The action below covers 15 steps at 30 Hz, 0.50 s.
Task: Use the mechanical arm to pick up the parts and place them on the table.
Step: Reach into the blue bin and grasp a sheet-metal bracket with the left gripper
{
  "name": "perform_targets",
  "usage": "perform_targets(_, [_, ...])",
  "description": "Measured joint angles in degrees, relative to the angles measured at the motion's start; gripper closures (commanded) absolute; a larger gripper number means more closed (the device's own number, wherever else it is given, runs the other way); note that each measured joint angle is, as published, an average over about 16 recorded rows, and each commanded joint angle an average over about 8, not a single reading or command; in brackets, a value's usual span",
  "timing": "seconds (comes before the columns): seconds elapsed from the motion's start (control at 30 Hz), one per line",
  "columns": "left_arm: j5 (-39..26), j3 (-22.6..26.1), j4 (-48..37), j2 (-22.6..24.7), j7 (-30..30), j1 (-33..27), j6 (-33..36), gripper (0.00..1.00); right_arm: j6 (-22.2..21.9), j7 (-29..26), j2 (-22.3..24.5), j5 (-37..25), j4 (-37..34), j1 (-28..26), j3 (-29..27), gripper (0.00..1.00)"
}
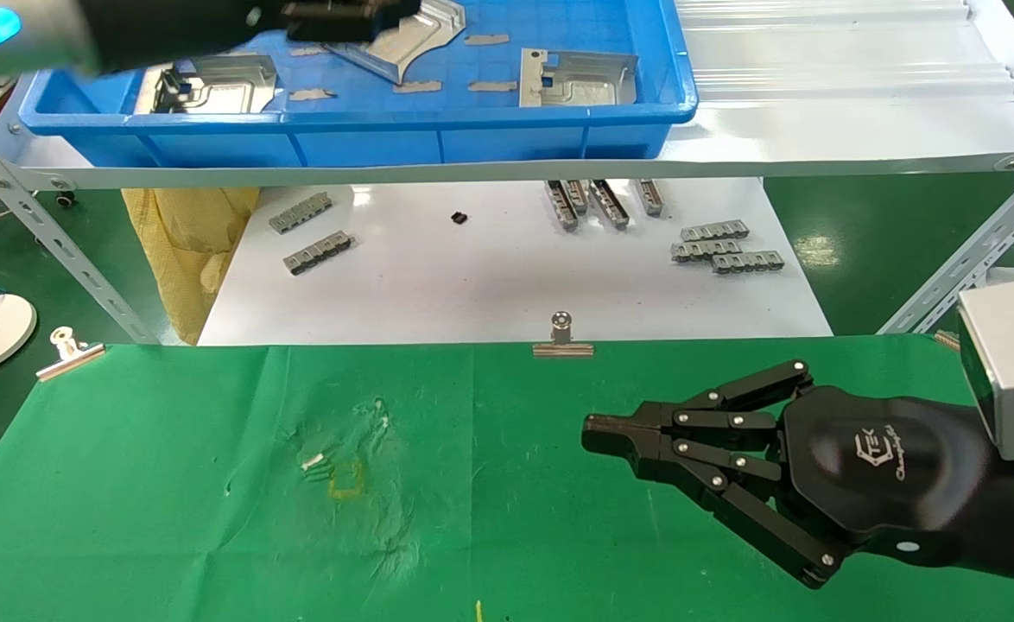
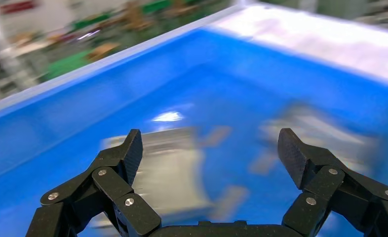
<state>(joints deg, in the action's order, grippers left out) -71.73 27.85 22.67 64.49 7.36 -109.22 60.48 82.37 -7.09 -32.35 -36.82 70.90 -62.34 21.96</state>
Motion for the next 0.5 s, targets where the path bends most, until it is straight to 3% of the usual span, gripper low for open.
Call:
perform_targets(0.1, [-2.4,0.8,-6.7,3.7,-0.9,-3.3,-6.0,0.00,0.0,0.0,0.0,0.0,0.0,0.0,0.0,0.97])
perform_targets(0.17, [-3.6,1.4,-10.4,5.8,-1.2,-5.0,-9.5,0.01,0.0,0.0,0.0,0.0,0.0,0.0,0.0,0.73])
perform_targets(0.2, [-4.2,1.6,-12.0,6.7,-1.2,-5.6,-10.9,0.07,0.0,0.0,0.0,0.0,0.0,0.0,0.0,0.61])
perform_targets(0.37, [-6.1,2.6,-17.9,10.0,-0.6,-7.9,-16.2,0.69,0.0,0.0,0.0,0.0,0.0,0.0,0.0,0.01])
perform_targets(0.43, [-6.7,3.0,-19.4,10.9,-0.2,-8.4,-17.4,0.94,0.0,0.0,0.0,0.0,0.0,0.0,0.0,0.00])
perform_targets(0.5, [-7.2,3.4,-20.5,11.5,0.4,-8.8,-18.3,1.00,0.0,0.0,0.0,0.0,0.0,0.0,0.0,0.00])
